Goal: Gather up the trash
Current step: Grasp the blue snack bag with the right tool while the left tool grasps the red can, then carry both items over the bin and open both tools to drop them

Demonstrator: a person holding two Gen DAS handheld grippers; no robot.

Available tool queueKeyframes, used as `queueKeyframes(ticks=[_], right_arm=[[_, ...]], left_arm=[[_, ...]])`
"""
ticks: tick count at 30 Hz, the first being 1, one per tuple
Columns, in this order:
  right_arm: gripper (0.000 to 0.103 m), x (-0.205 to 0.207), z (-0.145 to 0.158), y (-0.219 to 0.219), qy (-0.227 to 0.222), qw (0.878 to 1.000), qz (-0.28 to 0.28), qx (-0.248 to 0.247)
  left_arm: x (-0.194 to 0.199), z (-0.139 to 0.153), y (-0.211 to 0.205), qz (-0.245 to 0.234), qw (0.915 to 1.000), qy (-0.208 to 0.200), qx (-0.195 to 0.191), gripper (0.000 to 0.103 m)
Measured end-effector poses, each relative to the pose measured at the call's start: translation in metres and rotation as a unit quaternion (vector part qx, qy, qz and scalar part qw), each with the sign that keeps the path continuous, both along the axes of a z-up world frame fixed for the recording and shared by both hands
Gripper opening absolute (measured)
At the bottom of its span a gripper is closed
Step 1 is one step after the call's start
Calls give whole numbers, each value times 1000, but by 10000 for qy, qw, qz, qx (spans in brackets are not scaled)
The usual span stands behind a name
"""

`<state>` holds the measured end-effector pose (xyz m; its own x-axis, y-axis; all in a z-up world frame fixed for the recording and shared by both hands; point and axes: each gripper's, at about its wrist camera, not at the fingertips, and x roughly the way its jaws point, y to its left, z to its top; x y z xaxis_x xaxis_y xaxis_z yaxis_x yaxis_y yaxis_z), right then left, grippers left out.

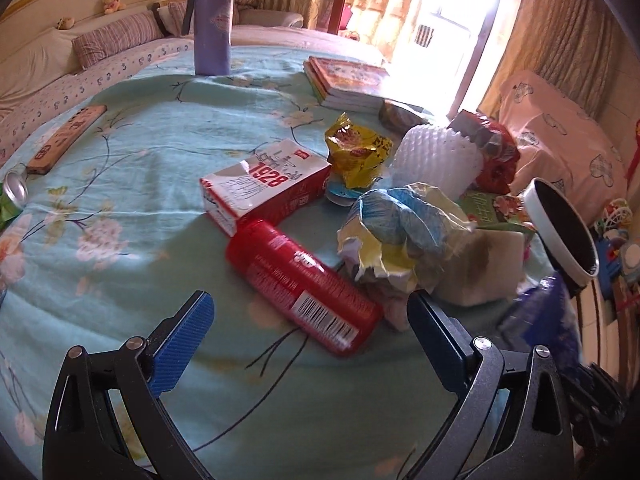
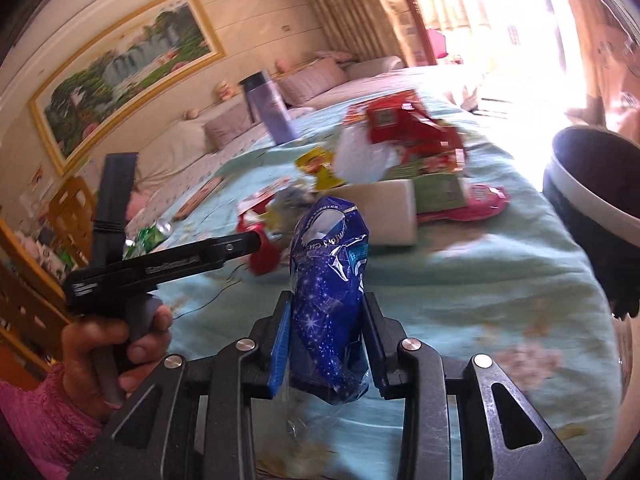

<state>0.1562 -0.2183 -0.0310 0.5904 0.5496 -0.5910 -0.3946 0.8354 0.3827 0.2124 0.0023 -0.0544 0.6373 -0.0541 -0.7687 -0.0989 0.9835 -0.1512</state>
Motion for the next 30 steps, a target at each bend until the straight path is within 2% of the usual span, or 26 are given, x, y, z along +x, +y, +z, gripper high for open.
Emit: queueKeyframes(ticks=[1, 2, 4, 5, 8, 15, 20, 23, 26, 29, 30], right_arm=[[34, 1, -1, -5, 16, 10000, -51, 19], [34, 3, -1, -8, 32, 10000, -79, 36], [34, 7, -2, -12, 60, 9999, -131, 64], [34, 8, -2, -16, 71, 9998, -164, 88], [34, 10, -2, -21, 90, 9996, -217, 136], [34, 8, -1, -32, 101, 9991, -333, 235], [34, 0, 2, -43, 61, 9986, -477, 228], [34, -3, 2, -51, 57, 9981, -574, 221], [34, -6, -1, -58, 104, 9975, -653, 255], [34, -8, -3, -64, 131, 9972, -683, 291], [34, -8, -3, -65, 131, 9971, -692, 303]], left_arm=[[5, -3, -2, 42, 10000, 65, 51, 87], [9, -7, -2, 34, 9999, 145, 62, 71], [11, -12, 0, -12, 9997, 262, 8, 58], [8, -11, 0, -29, 9998, 188, 112, 52], [-5, -10, 4, -233, 9996, 157, -27, 42], [-50, -4, 0, -643, 9977, 86, -182, 37], [-71, 11, -33, -1204, 9922, -196, -239, 34], [-76, 13, -58, -1547, 9876, -275, -20, 33], [-72, 5, -70, -1660, 9861, -48, 28, 34], [-65, -5, -70, -1506, 9882, 279, -11, 36], [-64, -5, -69, -1487, 9885, 274, -59, 37]])
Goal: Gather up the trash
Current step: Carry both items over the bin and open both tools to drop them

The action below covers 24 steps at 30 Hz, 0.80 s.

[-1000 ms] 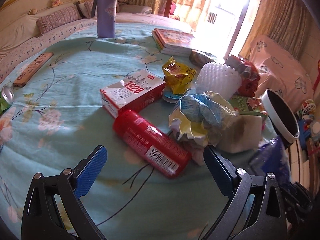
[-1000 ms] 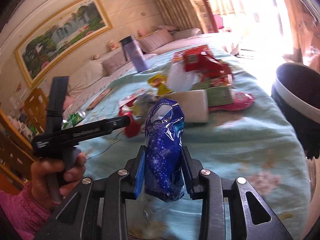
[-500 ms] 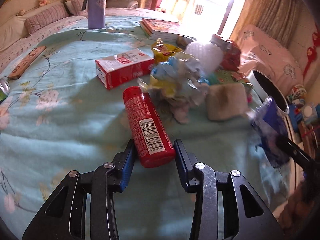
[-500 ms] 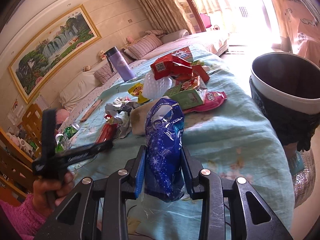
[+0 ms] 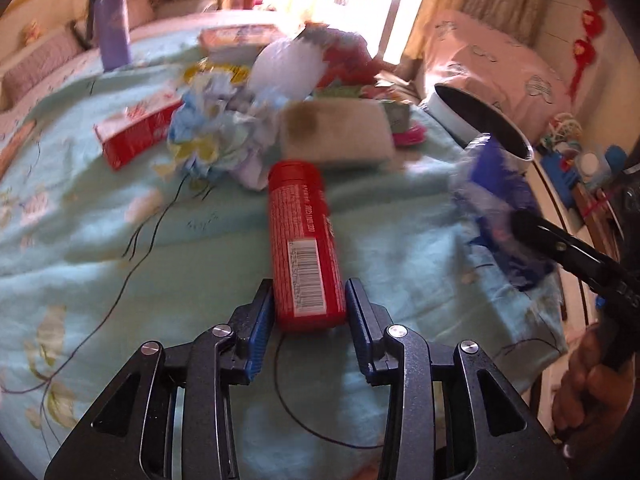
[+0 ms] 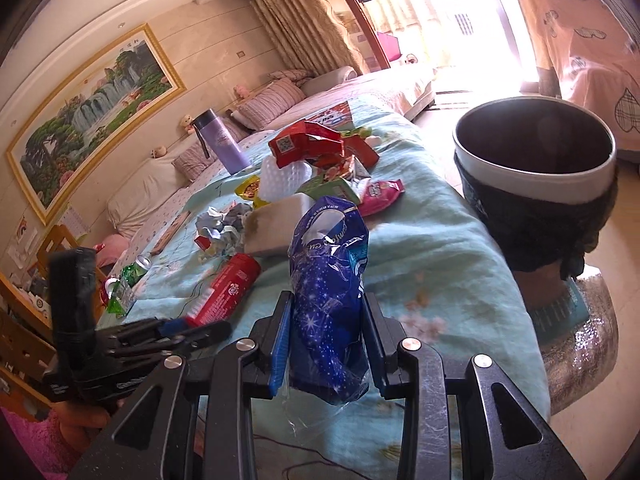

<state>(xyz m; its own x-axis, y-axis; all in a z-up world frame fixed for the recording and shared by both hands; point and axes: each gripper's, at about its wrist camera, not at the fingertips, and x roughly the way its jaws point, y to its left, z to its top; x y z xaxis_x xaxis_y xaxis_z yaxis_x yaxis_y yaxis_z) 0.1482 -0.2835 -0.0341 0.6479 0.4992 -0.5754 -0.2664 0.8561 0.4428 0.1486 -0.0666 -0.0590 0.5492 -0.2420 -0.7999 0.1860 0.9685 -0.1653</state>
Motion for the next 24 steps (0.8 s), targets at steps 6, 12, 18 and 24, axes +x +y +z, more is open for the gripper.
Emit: queueKeyframes(ticks=[6, 12, 18, 24], right_arm=[[34, 4, -4, -8, 17, 10000, -30, 91], [34, 5, -4, -21, -21, 9998, -154, 143], [34, 2, 0, -46, -60, 9990, -414, 187], [34, 5, 7, -73, -75, 9974, -695, 175]], left_arm=[[20, 7, -4, 134, 9998, -98, 95, 59], [24, 9, -20, -211, 9997, -70, 51, 34], [14, 25, -62, -799, 9963, -329, -13, 34], [22, 38, -95, -1158, 9923, -416, -122, 34]])
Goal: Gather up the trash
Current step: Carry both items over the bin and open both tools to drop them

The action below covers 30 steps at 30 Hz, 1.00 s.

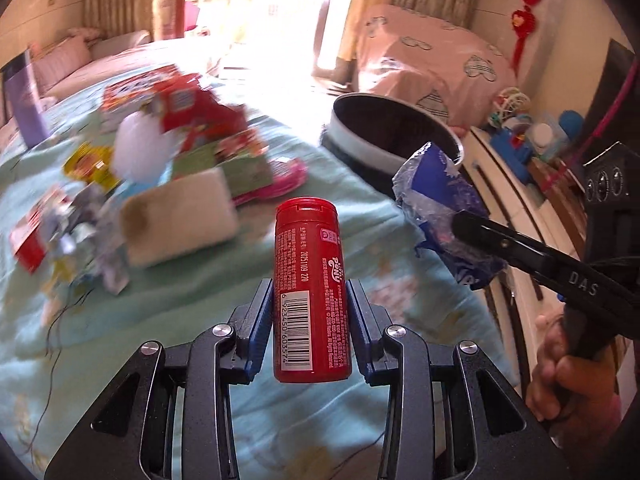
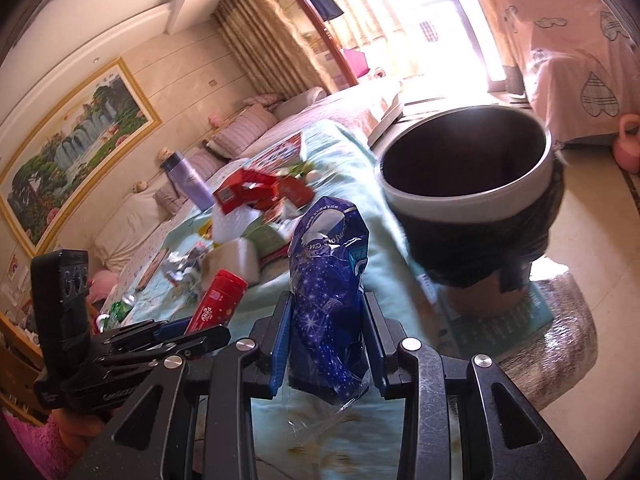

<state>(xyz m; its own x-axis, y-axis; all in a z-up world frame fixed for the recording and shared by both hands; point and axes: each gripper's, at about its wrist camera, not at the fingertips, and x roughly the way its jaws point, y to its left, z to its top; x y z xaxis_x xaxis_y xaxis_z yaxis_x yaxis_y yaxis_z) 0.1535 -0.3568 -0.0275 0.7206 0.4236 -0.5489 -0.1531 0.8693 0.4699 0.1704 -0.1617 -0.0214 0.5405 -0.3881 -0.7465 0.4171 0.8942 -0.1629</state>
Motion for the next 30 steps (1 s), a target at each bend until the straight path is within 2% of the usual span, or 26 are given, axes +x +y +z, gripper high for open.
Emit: queueKeyframes(ticks=[5, 14, 30], right_arm=[[34, 11, 7, -23, 24, 9997, -245, 0], [34, 47, 18, -60, 53, 9984, -559, -8], [34, 110, 19, -92, 250, 9962, -799, -254]], left_arm=[[17, 11, -23, -195, 9997, -122, -51, 34], [65, 26, -62, -405, 9989, -95, -219, 34], [132, 24, -124, -583, 9982, 74, -96, 34]])
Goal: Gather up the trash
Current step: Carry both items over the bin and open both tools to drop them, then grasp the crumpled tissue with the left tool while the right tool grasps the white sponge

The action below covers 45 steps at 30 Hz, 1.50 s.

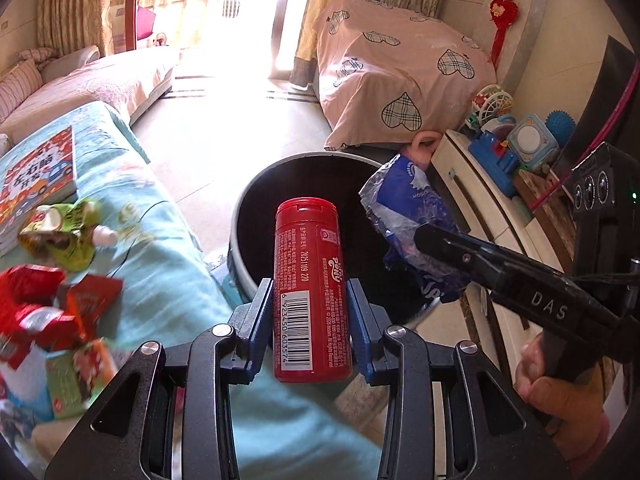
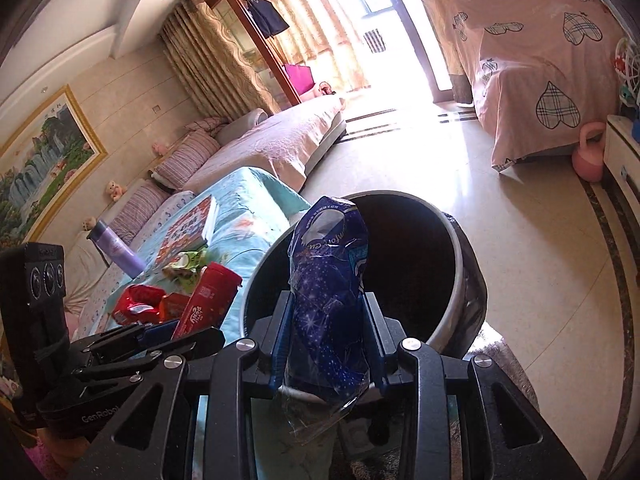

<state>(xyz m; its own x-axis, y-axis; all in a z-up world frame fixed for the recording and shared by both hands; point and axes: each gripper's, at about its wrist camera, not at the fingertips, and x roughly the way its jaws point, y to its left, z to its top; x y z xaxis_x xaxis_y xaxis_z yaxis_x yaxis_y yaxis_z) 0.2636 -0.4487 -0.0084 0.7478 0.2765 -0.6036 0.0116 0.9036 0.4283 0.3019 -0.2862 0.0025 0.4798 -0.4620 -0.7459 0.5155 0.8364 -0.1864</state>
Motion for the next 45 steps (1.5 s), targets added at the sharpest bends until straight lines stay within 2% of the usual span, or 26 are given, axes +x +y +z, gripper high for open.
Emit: queueKeyframes(ticks=[9, 10, 13, 15, 18, 21, 22, 27, 29, 31, 39, 45], right_arm=[[36, 24, -7, -14, 149, 9998, -75, -115], [38, 25, -8, -16, 171, 9998, -85, -112], [42, 27, -10, -19, 222, 9997, -114, -69], [44, 25, -10, -21, 219, 9997, -123, -16], [52, 20, -7, -21, 149, 9998, -143, 74], [62, 14, -5, -18, 91, 9998, -169, 84], [72, 10, -4, -16, 56, 9998, -173, 86], [76, -8, 0, 2, -107, 9998, -128, 132], [86, -20, 1, 16, -186, 9996, -64, 178], [89, -31, 0, 32, -229, 9996, 29, 187], [91, -65, -8, 92, -227, 9979, 577, 172], [91, -76, -13, 133, -209, 9954, 927, 109]], left_arm=[[20, -7, -16, -2, 9999, 57, 136, 35], [22, -8, -16, 33, 9999, 60, 140, 37], [24, -8, -15, 106, 9998, 86, 132, 56], [22, -6, -11, 131, 9999, 75, 23, 59], [11, -3, 1, 179, 9998, 35, -77, 63], [-7, -2, 20, 231, 9995, 45, -215, 66], [-13, -2, 28, 242, 9993, 62, -270, 67], [-43, -6, 67, 478, 9977, 95, -473, 68], [-55, -8, 85, 588, 9967, 129, -552, 68], [-65, -11, 102, 729, 9955, 143, -583, 68], [-101, -29, 169, 1330, 9891, 233, -583, 68], [-117, -40, 221, 1877, 9797, 366, -608, 68]])
